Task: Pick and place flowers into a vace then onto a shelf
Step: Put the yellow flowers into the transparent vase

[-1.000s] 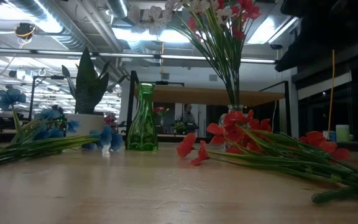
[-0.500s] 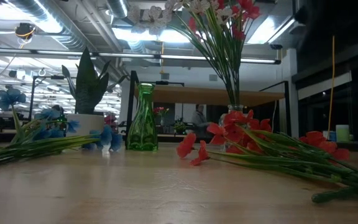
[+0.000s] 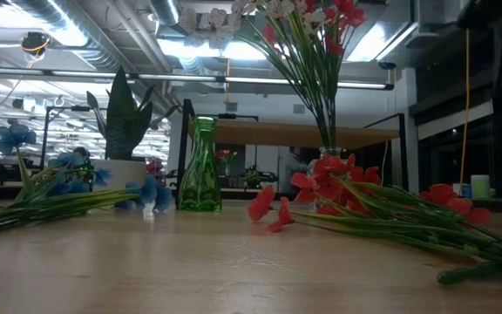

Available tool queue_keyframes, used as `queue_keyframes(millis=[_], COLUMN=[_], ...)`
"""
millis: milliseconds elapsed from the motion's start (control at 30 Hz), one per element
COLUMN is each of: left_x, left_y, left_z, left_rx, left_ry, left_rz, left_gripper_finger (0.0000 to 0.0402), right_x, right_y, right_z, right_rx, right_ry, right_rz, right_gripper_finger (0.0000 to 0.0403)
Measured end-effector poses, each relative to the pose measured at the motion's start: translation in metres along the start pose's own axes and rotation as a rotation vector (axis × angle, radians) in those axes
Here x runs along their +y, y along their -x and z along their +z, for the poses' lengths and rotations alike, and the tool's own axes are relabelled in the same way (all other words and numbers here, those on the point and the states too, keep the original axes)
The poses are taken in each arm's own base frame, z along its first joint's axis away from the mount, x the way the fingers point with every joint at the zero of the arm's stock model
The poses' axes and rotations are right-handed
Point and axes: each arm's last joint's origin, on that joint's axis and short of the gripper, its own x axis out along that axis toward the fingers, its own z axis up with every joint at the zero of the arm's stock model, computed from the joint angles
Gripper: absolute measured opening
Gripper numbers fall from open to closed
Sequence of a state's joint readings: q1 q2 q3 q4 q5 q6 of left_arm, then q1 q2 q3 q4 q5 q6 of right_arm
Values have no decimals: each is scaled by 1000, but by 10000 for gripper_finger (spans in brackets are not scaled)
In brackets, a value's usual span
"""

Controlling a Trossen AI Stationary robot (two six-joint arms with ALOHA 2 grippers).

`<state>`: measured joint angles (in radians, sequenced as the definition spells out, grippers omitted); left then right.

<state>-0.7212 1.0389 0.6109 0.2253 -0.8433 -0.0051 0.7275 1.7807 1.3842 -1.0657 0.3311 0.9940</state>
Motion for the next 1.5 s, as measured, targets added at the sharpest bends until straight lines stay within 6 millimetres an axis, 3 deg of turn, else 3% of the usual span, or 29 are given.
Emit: queue_keyframes(millis=[333, 533, 733, 1333, 1500], left_x=[0, 0, 0, 0, 0], left_y=[0, 0, 0, 0, 0], left_z=[0, 0, 0, -1, -2], left_rx=[0, -2, -2, 6, 13], left_ry=[0, 1, 2, -8, -15], left_rz=[0, 0, 0, 0, 0], left_gripper_finger=[2, 7, 6, 3, 7], right_x=[22, 35, 35, 31, 27], right_y=[-17, -42, -60, -64, -77], right_z=[-11, -18, -19, -15, -24], right_rx=[33, 88, 132, 141, 188], right_ry=[36, 126, 176, 131, 101], right_rz=[45, 30, -24, -40, -19], right_gripper_finger=[161, 201, 208, 209, 209])
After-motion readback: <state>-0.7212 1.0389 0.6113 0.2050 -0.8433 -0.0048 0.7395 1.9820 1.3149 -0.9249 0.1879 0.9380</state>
